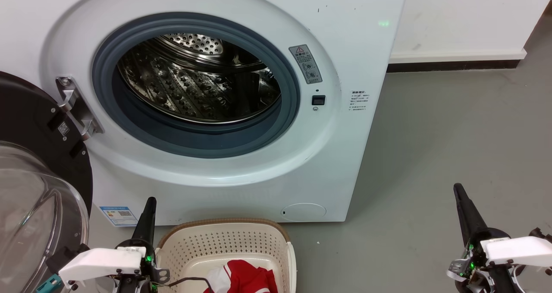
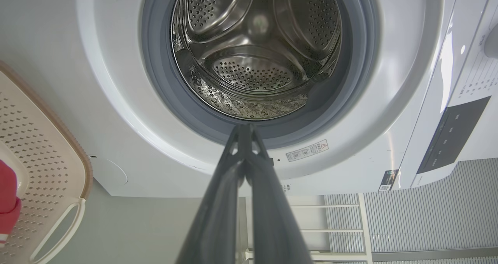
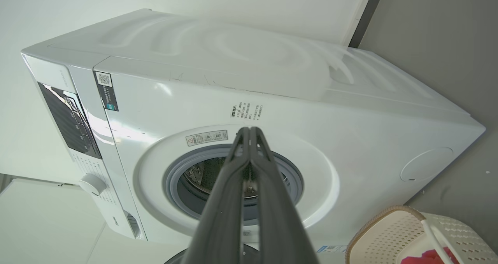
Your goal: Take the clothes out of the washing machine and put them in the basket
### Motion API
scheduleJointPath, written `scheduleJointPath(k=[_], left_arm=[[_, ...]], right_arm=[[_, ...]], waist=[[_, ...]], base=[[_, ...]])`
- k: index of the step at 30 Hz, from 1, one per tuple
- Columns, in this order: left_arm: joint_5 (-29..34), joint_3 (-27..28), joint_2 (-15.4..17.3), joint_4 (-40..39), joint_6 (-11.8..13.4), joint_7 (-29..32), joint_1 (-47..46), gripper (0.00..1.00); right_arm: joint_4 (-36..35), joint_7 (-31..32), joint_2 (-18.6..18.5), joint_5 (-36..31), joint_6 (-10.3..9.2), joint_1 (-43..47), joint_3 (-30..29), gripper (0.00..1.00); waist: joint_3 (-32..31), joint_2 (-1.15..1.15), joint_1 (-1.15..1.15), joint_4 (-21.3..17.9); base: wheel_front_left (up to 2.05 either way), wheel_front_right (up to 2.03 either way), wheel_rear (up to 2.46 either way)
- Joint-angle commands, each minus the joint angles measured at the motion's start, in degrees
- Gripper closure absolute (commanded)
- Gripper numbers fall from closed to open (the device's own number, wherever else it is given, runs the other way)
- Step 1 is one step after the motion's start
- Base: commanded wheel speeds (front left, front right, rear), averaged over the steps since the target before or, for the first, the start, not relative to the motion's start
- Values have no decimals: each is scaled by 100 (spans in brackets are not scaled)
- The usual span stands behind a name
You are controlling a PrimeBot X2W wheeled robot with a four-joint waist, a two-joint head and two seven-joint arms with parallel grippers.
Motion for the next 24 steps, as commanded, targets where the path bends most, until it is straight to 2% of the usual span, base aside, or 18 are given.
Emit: scheduleJointPath(k=[1, 24], left_arm=[[-128, 23, 8, 8, -43, 53, -114, 100], [-1023, 97, -14, 161, -161, 296, -279, 100]], right_arm=[[25, 44, -2, 139, -1, -127, -26, 100], [237, 302, 33, 1052, -2, -288, -171, 100]], waist=[[-1, 0, 0, 6], [-13, 0, 0, 99]], base=[[0, 0, 0], [0, 0, 0]])
